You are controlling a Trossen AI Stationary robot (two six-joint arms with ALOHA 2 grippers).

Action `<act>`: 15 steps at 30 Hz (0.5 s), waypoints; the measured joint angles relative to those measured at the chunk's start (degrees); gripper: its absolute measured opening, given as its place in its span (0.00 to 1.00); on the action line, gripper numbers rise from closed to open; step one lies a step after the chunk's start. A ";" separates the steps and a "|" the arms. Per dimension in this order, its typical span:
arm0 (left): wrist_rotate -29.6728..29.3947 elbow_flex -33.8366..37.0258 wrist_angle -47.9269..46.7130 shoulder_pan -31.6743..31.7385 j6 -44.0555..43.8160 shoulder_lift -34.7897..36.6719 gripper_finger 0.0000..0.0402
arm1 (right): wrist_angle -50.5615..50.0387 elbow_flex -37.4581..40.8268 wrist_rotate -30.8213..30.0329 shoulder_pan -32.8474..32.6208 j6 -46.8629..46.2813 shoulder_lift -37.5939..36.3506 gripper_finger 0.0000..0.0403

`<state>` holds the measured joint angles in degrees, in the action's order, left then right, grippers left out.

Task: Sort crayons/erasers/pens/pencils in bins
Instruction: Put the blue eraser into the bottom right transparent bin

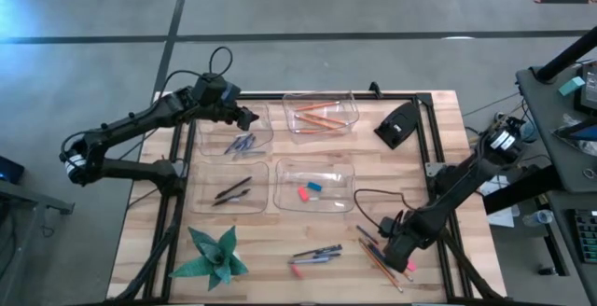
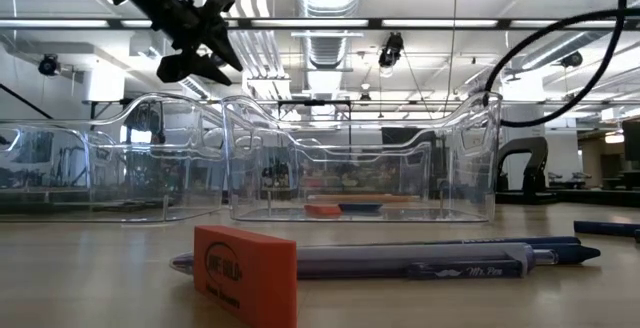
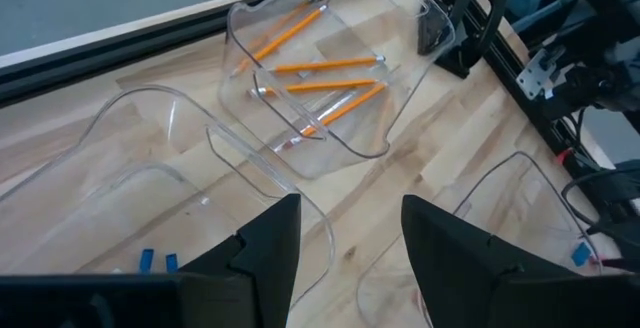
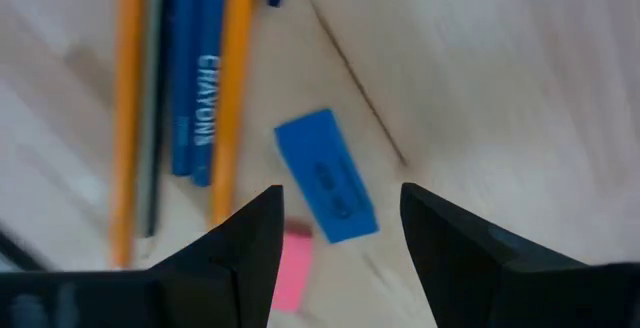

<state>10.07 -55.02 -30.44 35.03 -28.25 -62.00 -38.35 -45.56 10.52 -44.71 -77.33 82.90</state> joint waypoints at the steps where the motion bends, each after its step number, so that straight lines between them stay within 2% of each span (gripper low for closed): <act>1: 0.00 0.00 0.03 -0.02 -0.01 0.00 0.40 | -0.08 -0.02 -0.02 -0.06 0.69 0.94 0.48; 9: -0.02 0.11 0.01 -0.16 -1.49 0.00 0.40 | -0.22 -0.28 0.13 -0.05 4.45 6.85 0.47; 15: 0.00 0.11 0.02 -0.33 -1.55 0.00 0.40 | -0.75 -0.17 -0.01 -0.04 3.88 8.53 0.34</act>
<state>10.07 -54.92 -30.41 34.70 -29.80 -62.00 -39.10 -45.74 10.51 -44.75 -73.45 91.43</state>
